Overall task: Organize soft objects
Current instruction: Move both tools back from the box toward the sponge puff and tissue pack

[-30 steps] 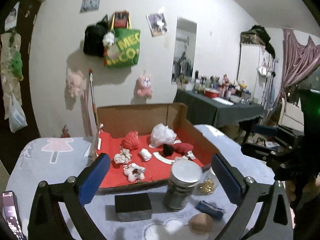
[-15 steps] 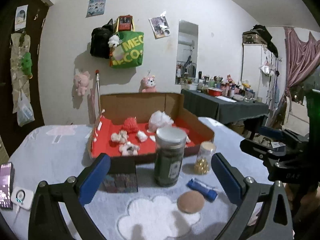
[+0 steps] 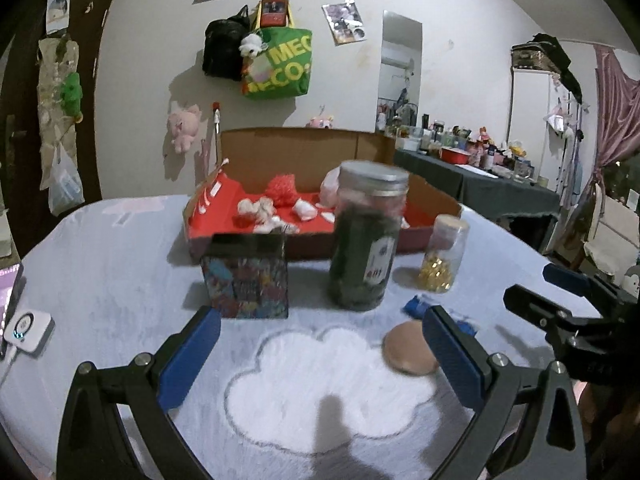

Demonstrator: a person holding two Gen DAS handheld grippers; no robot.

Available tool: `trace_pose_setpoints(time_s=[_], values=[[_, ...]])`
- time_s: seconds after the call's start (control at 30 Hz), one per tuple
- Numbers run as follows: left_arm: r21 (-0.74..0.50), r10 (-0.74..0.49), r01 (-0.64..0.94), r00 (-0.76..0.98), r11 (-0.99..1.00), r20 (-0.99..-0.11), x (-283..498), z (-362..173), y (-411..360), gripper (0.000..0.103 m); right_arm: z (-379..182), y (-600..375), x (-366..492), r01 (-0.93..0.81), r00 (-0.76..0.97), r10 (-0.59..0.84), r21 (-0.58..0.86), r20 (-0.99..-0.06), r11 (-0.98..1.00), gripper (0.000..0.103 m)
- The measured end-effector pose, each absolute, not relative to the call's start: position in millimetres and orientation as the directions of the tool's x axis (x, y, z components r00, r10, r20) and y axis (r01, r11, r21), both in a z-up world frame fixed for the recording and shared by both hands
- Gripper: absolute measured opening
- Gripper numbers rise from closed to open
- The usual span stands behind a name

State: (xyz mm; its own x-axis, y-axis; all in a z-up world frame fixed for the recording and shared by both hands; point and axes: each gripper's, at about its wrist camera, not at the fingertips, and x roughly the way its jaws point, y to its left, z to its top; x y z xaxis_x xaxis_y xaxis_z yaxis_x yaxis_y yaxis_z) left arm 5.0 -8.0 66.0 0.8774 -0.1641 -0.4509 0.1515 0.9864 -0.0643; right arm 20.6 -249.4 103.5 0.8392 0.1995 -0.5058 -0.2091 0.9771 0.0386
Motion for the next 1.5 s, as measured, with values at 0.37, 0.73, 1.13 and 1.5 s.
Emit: trace_pose_setpoints(time_s=[0.37,0.73,1.13,1.5], values=[[-0.078,-0.180,0.164,0.831,0.983,-0.526,12,36,-9,0.103,70,-248,35,-0.214,0.782,0.223,0.085,-0.582,0.973,0.094],[-0.137,-0.276,0.245,0.739,0.960,-0.614,31,33,-25,0.103,71,-277,63,-0.220,0.720,0.268,0.155,-0.640,0.963,0.094],[-0.083,-0.283,0.332,0.616,0.940,-0.735,68,26,-64,0.103,84,-289,81,-0.210,0.717,0.246,0.135,-0.652,0.968,0.094],[-0.027,-0.225,0.307,0.632,0.951,-0.742,78,31,-35,0.103,77,-267,92,-0.295,0.658,0.315,0.151,-0.684,0.944,0.094]])
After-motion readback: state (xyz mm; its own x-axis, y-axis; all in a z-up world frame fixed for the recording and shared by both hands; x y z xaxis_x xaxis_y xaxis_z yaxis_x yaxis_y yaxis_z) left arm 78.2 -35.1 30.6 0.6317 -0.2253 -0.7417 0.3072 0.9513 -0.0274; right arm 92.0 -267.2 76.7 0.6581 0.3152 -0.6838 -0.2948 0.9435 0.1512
